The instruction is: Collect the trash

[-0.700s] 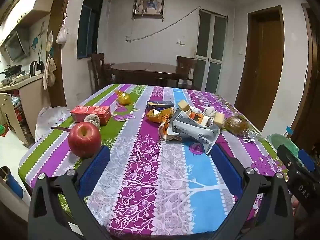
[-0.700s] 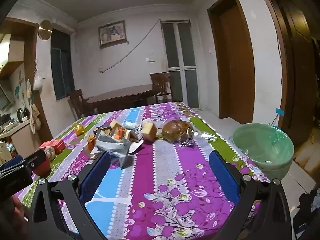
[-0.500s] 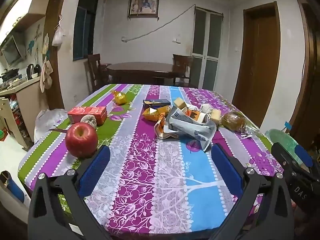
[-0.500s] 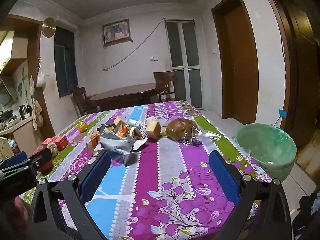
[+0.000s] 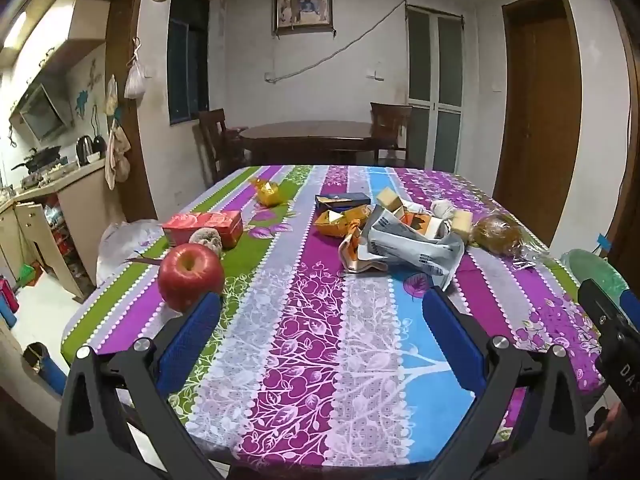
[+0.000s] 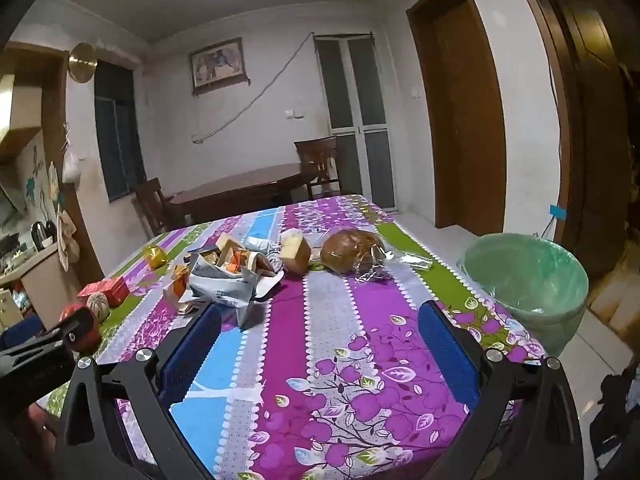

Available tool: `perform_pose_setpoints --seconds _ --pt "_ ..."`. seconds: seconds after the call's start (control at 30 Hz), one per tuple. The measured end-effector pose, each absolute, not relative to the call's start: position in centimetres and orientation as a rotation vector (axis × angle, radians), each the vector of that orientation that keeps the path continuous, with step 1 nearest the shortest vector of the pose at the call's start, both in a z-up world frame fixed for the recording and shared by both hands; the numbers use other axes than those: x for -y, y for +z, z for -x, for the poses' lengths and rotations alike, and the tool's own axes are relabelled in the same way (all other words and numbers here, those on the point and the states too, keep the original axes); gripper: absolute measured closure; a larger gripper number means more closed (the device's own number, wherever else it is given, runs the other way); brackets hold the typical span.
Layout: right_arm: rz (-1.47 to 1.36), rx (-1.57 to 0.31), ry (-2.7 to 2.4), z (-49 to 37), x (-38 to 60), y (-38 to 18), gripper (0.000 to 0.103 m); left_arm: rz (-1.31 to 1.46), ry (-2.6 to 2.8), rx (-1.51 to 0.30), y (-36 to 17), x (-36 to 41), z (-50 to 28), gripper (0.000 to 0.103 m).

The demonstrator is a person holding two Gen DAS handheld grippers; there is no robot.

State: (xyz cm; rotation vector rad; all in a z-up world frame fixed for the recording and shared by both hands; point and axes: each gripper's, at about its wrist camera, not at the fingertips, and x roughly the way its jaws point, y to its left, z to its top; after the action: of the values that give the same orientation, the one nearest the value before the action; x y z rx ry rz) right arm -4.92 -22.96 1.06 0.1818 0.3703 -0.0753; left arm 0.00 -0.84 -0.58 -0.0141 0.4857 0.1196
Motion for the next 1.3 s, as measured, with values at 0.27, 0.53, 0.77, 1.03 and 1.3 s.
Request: perform_pose_setpoints --seconds 0.27,0.53,0.77,1.03,1.3 --pt "-0.175 -0.372 -0.064 4.8 22.8 0.9 0.005 0.019 0.146 -0.467 -0.2 0.4 0.2 0.005" --pt "-0.144 -0.376 -0.049 4.8 21.9 0.9 0.005 0.004 0.165 -0.474 -0.3 0.3 0.1 0.005" --pt "-0.163 -0.417 -0.050 4.2 22.1 0.3 0.005 -0.011 0.183 -0.487 -0.5 0.7 -0.1 0.005" --pt "-0.152 -0.432 -0.043 3.9 21.8 0.0 0.005 -0.024 0.199 -0.493 -0.8 0.9 -0.3 0.005" --pt "-0.154 -0.443 -0.043 3.7 21.7 -0.2 0.005 -0.043 0.219 -0.498 -0.9 1.0 -0.3 0.005"
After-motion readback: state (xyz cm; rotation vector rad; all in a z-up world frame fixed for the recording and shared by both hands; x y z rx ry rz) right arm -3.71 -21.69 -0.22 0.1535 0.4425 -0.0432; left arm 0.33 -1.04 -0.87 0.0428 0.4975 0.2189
